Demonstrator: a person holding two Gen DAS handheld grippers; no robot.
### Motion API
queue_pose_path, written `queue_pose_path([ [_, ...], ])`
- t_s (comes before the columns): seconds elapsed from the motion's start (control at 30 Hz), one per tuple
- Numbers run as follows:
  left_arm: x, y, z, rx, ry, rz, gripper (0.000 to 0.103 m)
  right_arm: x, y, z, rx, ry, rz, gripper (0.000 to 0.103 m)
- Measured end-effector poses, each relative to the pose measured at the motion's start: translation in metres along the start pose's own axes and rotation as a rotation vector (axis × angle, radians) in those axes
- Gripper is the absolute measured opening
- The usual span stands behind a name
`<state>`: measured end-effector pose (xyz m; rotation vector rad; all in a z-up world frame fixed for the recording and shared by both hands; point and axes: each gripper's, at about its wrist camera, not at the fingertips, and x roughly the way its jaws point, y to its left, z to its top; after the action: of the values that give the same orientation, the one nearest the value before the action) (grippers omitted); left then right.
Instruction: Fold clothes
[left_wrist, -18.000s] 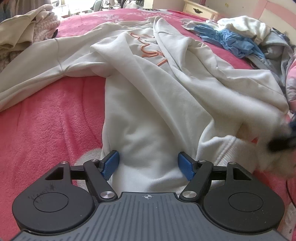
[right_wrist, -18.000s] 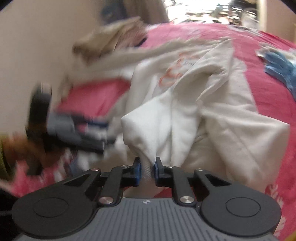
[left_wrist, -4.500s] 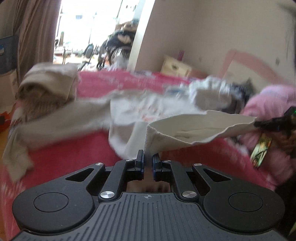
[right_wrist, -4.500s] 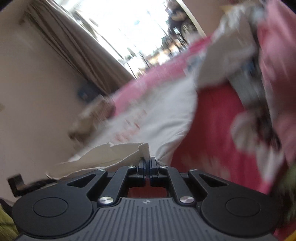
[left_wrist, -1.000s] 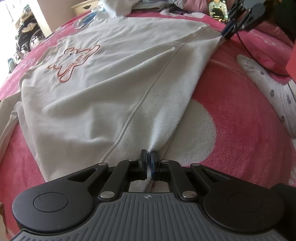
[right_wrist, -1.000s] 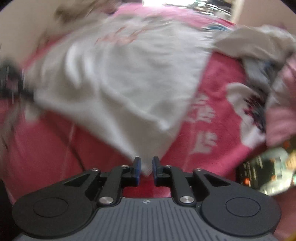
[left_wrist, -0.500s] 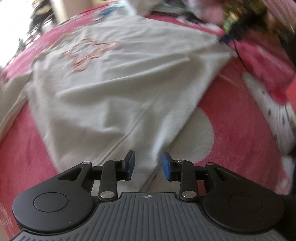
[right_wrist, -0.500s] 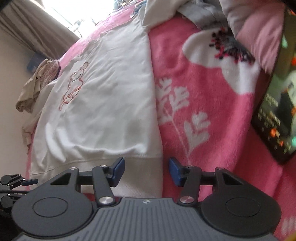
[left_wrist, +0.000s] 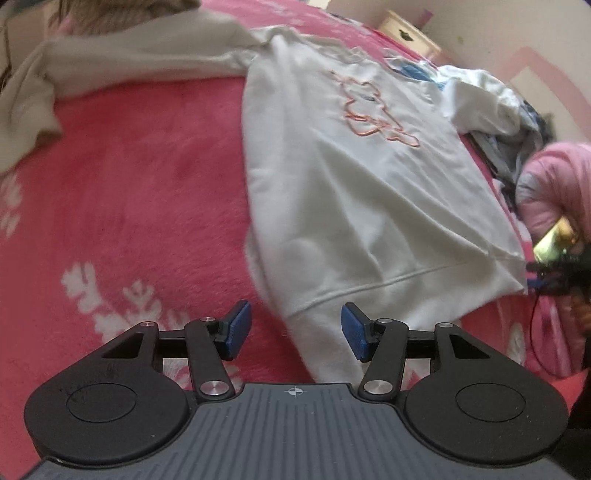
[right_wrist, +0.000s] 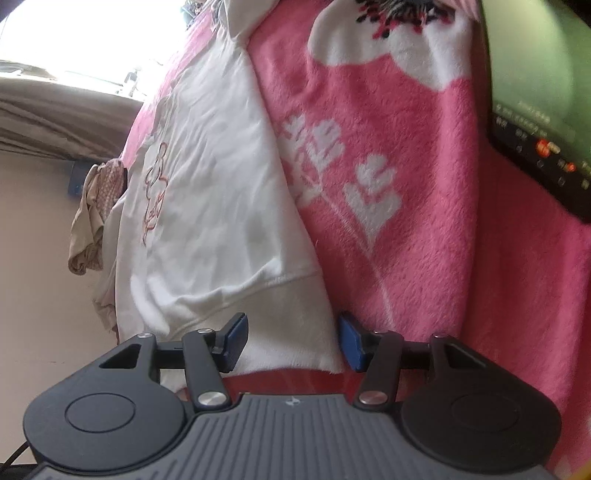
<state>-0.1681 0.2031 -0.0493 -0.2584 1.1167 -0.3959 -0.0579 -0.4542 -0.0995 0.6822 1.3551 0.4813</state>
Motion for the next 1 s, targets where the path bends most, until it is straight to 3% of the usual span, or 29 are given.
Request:
queue_pose_path([
  [0.23,0.025,0.001,-0.007,-0.025,0.040,-0.067,0.054,0.004,0.001,-0.002,0.016,0.010,0.046,0.059],
  [0.4,0.028,-0.003,-0.014,-0.021,0.049,-0.097,0.043,0.010,0.001,-0.006,0.016,0.023,0.059,0.054],
  [0.5,0.031,0.000,-0.014,-0.047,0.052,-0.074,0.035,0.013,-0.004,-0.004,0.047,0.017,0.058,0.046],
  [0.6,0.030,-0.001,-0.016,-0.072,0.040,-0.032,0.023,0.017,0.001,-0.010,0.023,0.035,0.034,0.012],
  [0.67,0.026,-0.006,-0.016,-0.104,0.017,-0.009,0.012,0.012,0.007,-0.004,0.038,0.024,0.050,0.009],
  [0.7,0.020,-0.006,-0.008,-0.129,-0.005,-0.031,0.004,0.007,0.015,0.003,0.035,-0.001,0.068,0.009],
  [0.8,-0.001,-0.008,0.017,-0.197,-0.082,-0.099,0.003,-0.038,0.072,0.044,-0.082,-0.163,0.191,0.008],
  [0.93,-0.091,-0.023,0.078,-0.154,-0.369,-0.217,0.003,-0.118,0.148,0.056,-0.299,-0.361,0.320,0.008],
  [1.0,-0.130,-0.034,0.093,-0.087,-0.460,-0.235,0.003,-0.136,0.159,0.044,-0.359,-0.380,0.313,0.008],
])
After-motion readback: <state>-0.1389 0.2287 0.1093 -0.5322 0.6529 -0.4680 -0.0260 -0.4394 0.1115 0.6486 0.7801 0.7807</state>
